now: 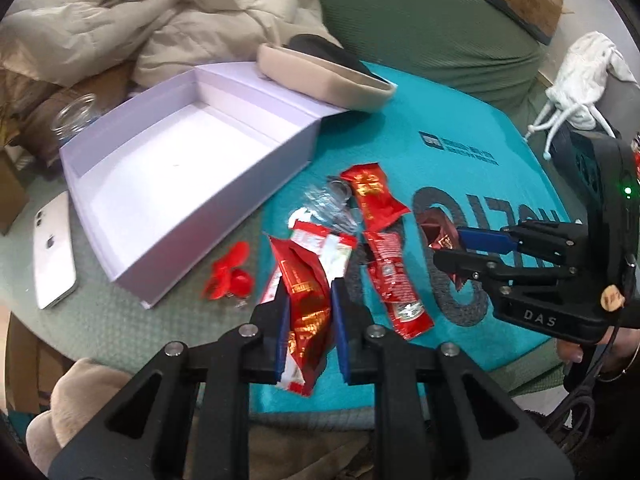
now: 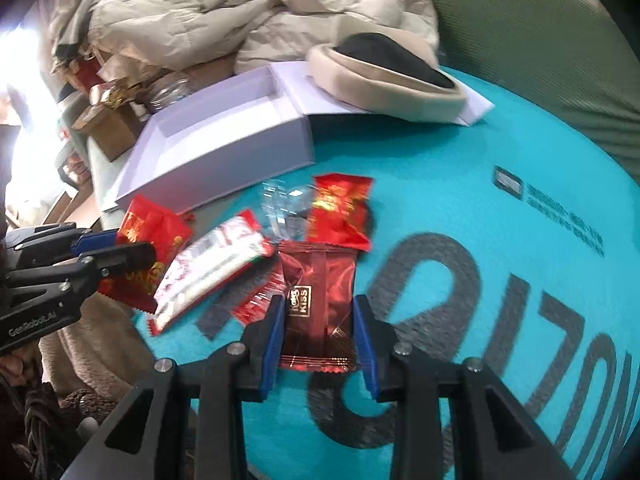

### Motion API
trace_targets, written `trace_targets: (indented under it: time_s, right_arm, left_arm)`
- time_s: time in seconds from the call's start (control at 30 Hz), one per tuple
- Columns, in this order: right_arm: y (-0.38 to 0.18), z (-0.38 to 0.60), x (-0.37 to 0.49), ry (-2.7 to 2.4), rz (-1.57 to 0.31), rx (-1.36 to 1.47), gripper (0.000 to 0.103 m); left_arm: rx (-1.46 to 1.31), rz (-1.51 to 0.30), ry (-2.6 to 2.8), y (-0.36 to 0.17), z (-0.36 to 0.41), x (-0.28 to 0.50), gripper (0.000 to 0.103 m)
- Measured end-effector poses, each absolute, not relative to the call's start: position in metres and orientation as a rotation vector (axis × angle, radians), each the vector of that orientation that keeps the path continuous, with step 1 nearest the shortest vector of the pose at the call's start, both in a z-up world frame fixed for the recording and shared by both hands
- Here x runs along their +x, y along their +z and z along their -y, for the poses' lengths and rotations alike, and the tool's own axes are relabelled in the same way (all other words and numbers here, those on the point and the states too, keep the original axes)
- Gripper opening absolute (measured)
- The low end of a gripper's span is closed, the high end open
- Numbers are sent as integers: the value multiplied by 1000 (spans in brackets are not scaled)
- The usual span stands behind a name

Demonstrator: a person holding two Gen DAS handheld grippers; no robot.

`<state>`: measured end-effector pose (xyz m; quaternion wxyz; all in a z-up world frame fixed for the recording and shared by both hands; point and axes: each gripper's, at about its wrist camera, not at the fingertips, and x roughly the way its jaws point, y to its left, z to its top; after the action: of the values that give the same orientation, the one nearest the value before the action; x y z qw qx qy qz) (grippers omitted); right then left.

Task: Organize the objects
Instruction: 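Carry both held packets up and over into the open white box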

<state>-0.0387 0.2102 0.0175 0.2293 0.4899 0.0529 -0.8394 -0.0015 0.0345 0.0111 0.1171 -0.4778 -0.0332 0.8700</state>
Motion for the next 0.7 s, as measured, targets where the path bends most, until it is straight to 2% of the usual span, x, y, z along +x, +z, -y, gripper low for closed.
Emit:
trace_targets:
  time_s: [0.27,0.7]
  right_arm:
    - [31,-167,-34,-2207,-252,1258,34]
    - [35,-110,-18,-2040,-302,1195,34]
  left_arm:
    - [-1407,180,2661,22,3,16,17]
    - [-1439,316,2758,25,52,43,17]
